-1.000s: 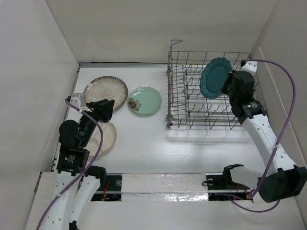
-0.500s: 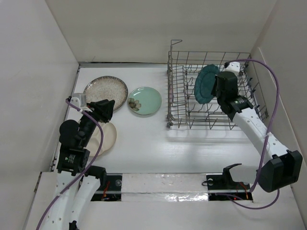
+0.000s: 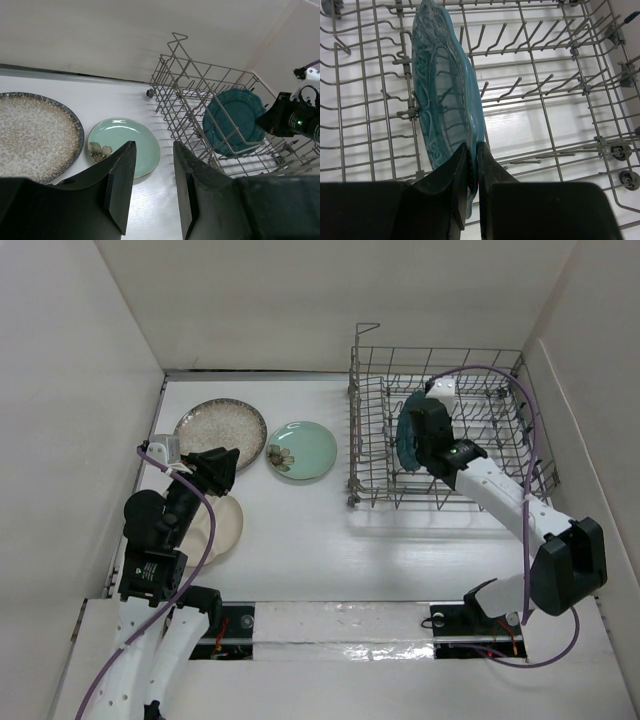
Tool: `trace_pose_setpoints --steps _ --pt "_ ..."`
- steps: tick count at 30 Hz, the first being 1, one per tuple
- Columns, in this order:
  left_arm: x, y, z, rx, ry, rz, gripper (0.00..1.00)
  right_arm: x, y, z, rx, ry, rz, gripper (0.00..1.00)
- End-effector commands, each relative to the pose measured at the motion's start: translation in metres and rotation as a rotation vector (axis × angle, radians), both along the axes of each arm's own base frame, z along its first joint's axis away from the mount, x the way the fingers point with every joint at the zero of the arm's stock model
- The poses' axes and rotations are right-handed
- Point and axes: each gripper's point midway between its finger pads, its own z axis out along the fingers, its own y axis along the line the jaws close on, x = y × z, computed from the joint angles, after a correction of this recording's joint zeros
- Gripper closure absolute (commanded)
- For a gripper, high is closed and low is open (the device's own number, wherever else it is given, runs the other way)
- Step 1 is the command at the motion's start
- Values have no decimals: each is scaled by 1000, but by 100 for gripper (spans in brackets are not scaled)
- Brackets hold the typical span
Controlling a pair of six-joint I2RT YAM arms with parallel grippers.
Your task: Load the plates into the dish rack
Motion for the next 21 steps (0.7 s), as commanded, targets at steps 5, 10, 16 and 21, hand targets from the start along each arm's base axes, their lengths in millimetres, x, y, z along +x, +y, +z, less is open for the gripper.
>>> trace_pose_setpoints --steps 5,10,16,21 --pt "-1 -1 11 -10 -46 -7 68 10 15 63 31 -226 -73 84" --pt "0 -1 11 -9 -45 -4 68 5 28 66 31 -241 -55 63" --pt "0 0 11 -8 -46 3 68 -13 26 113 88 -330 -26 47" --pt "0 3 12 -10 -47 15 68 -55 72 179 261 -463 245 77"
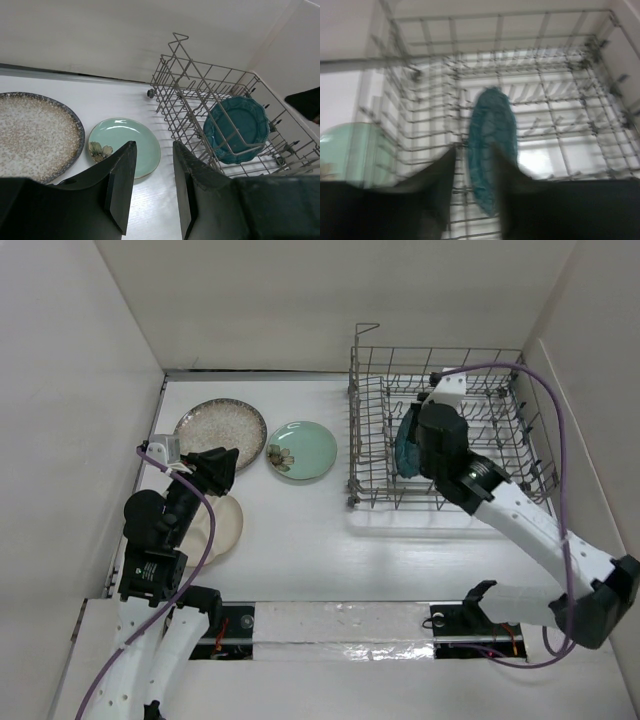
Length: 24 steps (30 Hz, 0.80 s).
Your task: Load the plates into the dish rack
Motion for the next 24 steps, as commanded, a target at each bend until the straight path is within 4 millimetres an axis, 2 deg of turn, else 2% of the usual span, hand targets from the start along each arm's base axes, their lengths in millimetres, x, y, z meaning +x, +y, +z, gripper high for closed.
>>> trace_pose_setpoints --steps 1,2,3,4,5,6,7,8,9,10,11,12,13,14,15,17,18,19,20,21,22,24 --pt "0 3 12 -10 -47 17 69 -31 42 83 201 -195 236 88" --pt "0 3 12 -10 -46 18 71 -38 60 88 235 -204 311 100" --pt "1 4 12 -11 -46 23 79 -57 101 87 280 -189 456 100" --pt "1 5 12 -11 -45 29 83 -68 122 84 298 -181 512 100" --pt "2 6 11 -11 -42 33 87 -72 151 74 301 -165 560 100" --pt "2 7 11 -10 -40 43 100 -90 183 61 309 -125 638 100" --pt "2 12 13 -13 -42 70 100 -93 204 54 337 -110 674 100" --pt "1 15 14 -15 -44 85 100 -93 231 31 346 -67 714 100" --pt "0 18 16 -17 -49 104 100 -101 254 19 417 -15 796 100" --pt "0 26 19 -23 -58 145 100 -114 273 0 443 30 853 100" --pt "-3 31 23 -32 -74 168 100 -115 286 -5 489 33 883 100" --pt "-5 34 26 -40 -85 187 100 -122 306 -29 512 99 909 100" --pt "-5 45 23 -46 -71 246 100 -125 316 -40 515 122 917 99" --pt "-9 49 25 -53 -80 261 100 -127 326 -43 518 136 929 96" --pt "-10 53 27 -62 -86 285 100 -130 341 -67 495 188 933 87" --pt "-14 55 31 -68 -101 292 100 -135 359 -85 467 226 942 70" --pt "-14 56 31 -69 -102 294 100 -132 368 -83 479 230 939 56" --pt "-14 55 31 -68 -101 291 100 -129 378 -110 452 275 930 51" --pt "-14 55 31 -68 -101 289 100 -128 385 -118 453 287 931 46" --pt "-14 54 31 -64 -102 287 97 -126 394 -117 469 294 936 40" --pt "-14 53 31 -64 -103 281 96 -123 401 -142 441 328 920 39" --pt "-16 53 33 -66 -111 276 90 -117 408 -159 430 346 892 38"
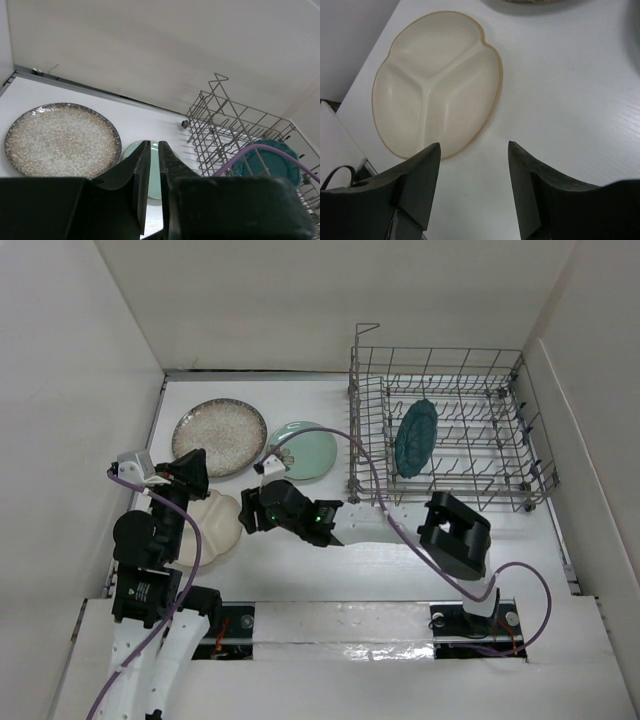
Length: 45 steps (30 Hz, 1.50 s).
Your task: Load the plates into the dish rack
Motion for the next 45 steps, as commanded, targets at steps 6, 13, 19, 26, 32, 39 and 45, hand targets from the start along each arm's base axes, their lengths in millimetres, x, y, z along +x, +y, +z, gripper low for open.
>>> trace_pose_setpoints --steps 6,13,19,26,32,39,45 --pt "-7 -1 19 -4 -66 -10 79 26 44 -31 11 36 -46 36" --pt "-7 -3 19 0 -65 -22 78 34 57 -81 -98 62 -51 37" --pt "-8 -3 20 0 -68 -22 78 30 66 -105 -104 106 -32 41" --pt "-9 -2 20 0 -70 -17 78 24 59 -127 -113 141 -39 82" --pt "-9 -1 20 1 -71 -15 78 27 51 -112 -98 107 -58 100" --pt "-9 -1 20 -1 -71 -14 78 35 26 1 52 -54 -101 100" --pt "-8 -1 20 -1 -70 -13 78 51 -14 85 157 -144 -146 100"
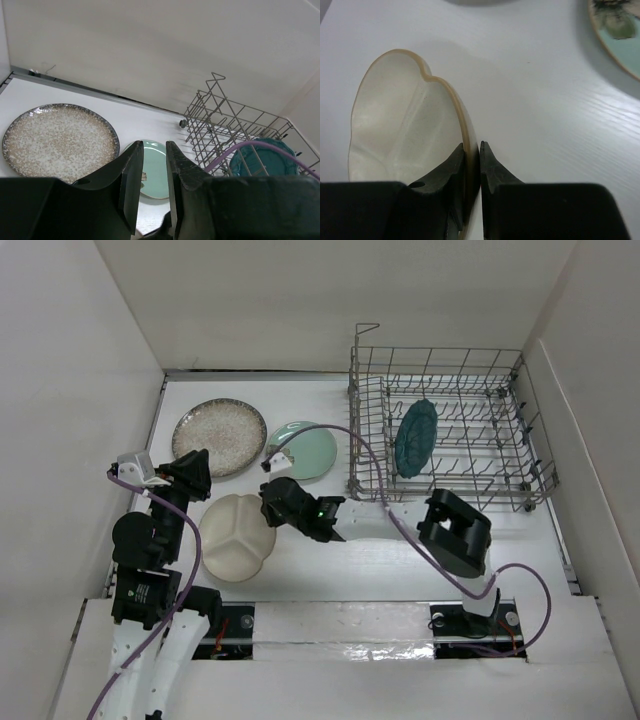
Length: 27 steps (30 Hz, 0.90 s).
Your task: Load the plates into the dish rack
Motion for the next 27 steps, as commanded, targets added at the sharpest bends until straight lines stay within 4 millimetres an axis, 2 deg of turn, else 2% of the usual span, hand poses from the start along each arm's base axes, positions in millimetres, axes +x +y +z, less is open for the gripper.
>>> trace_pose_setpoints --steps 1,2,3,6,9,10,12,15,19,22,23,25,27 --pt "-6 1 20 -4 -66 -1 78 29 -5 123 270 -156 -60 100" --pt "-5 1 19 -3 -63 -1 78 33 -14 126 274 -157 -68 100" --pt "-5 1 18 -3 -60 -1 78 35 -21 146 311 -172 -71 100" --pt "-5 0 17 -2 -58 -4 78 42 -37 165 370 -168 -62 100" --pt "-4 0 18 -2 -58 -4 78 44 -43 170 404 -144 -36 100" --pt "-4 -1 16 -1 -56 -7 78 40 -45 176 422 -145 -25 100" --pt "-4 -1 16 -1 -56 -7 78 48 -55 184 450 -152 -39 100" --pt "-3 -1 16 0 -54 -7 78 47 -69 208 519 -159 -15 100" --pt "-3 -2 16 0 -54 -11 78 63 -103 248 603 -201 -30 100" --pt "-3 -2 15 1 -53 -14 77 68 -129 278 662 -240 -41 100" --pt "-3 -3 15 0 -53 -18 77 78 -145 284 666 -258 -74 100" --pt "-3 -3 15 1 -53 -21 77 83 -168 302 686 -294 -105 100" --pt "-3 -3 16 -1 -56 -21 77 99 -205 314 680 -338 -184 100"
